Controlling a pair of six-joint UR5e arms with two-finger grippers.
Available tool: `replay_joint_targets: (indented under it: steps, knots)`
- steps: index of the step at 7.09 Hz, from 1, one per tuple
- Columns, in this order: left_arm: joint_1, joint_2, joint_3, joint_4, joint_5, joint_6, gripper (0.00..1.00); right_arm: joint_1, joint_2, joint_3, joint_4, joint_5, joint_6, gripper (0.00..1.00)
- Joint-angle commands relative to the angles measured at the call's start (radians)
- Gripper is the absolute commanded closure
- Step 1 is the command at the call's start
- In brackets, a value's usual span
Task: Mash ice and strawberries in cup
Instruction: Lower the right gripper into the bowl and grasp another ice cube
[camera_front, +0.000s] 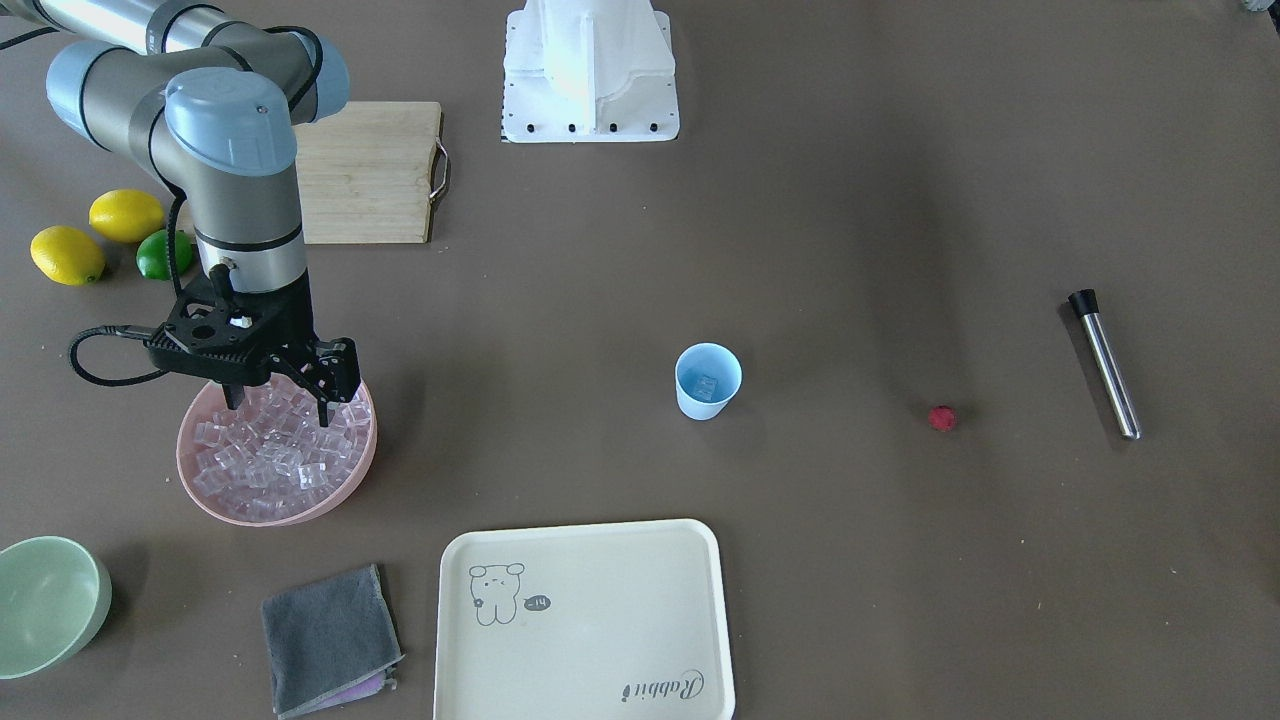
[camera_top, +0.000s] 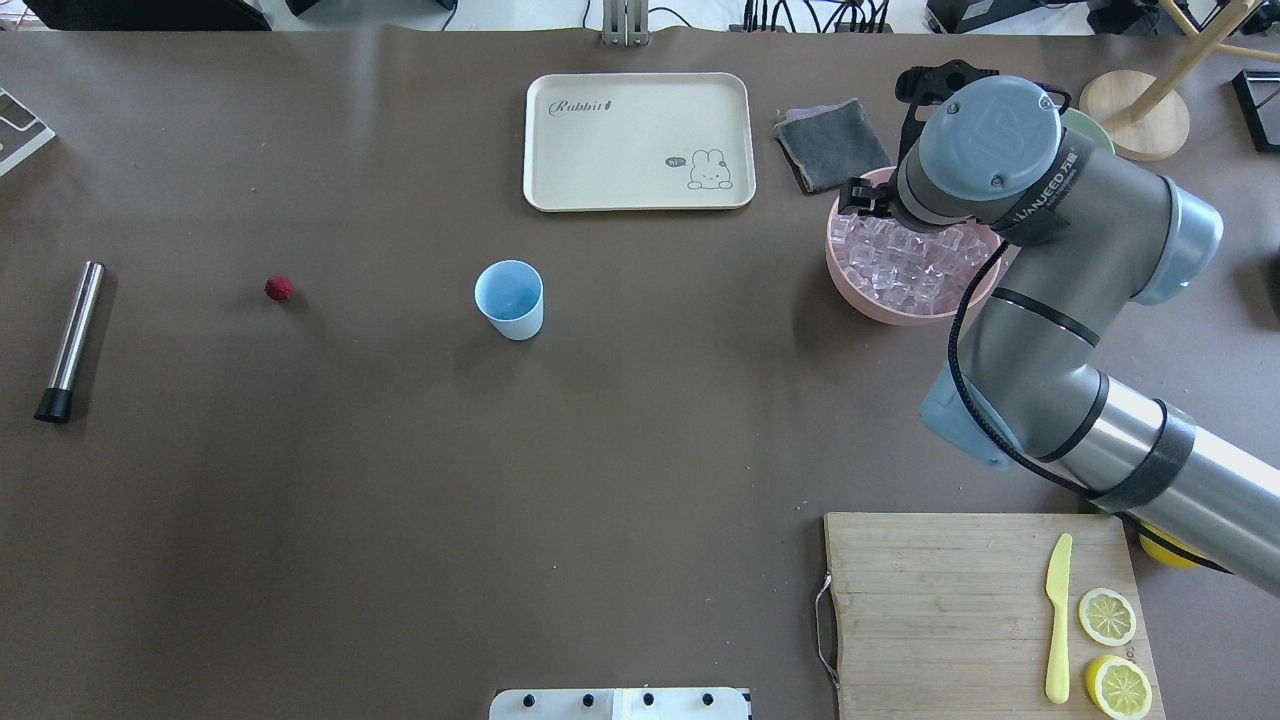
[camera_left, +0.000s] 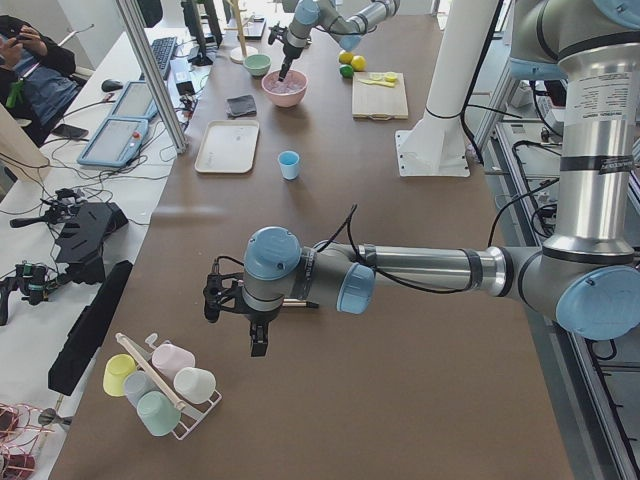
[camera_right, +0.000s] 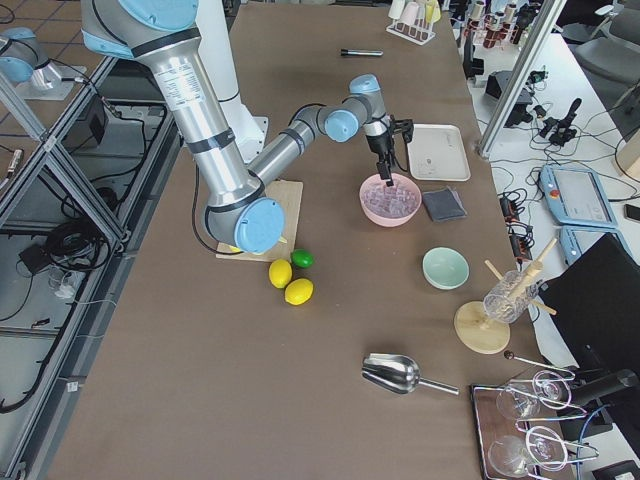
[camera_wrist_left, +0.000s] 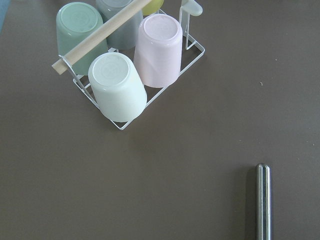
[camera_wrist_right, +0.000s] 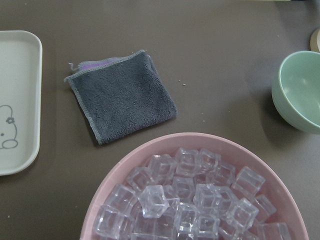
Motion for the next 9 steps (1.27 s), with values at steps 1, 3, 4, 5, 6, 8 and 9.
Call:
replay_joint_targets:
  steps: [1, 3, 4, 5, 6, 8, 9]
  knots:
    - [0.000, 0.003, -0.003, -0.001, 0.000, 0.000, 0.02, 0.029, -0.026, -0.006, 0.096, 0.021, -0.229, 0.06]
    - [0.000, 0.003, -0.009, -0.001, 0.000, -0.002, 0.02, 0.063, -0.066, -0.034, 0.273, 0.067, -0.390, 0.01]
    - [0.000, 0.003, -0.012, -0.001, 0.000, -0.002, 0.02, 0.081, -0.081, -0.102, 0.446, 0.169, -0.415, 0.01]
    - [0.000, 0.003, -0.011, 0.001, 0.000, -0.002, 0.02, 0.084, -0.094, -0.194, 0.597, 0.188, -0.430, 0.01]
    - [0.000, 0.003, -0.009, 0.001, 0.000, 0.000, 0.02, 0.097, -0.088, -0.216, 0.604, 0.208, -0.430, 0.01]
    - [0.000, 0.003, -0.014, 0.001, 0.000, 0.000, 0.02, 0.089, -0.065, -0.218, 0.581, 0.219, -0.417, 0.03]
    - [0.000, 0.003, -0.012, 0.001, 0.000, 0.000, 0.02, 0.089, -0.062, -0.227, 0.577, 0.217, -0.417, 0.15]
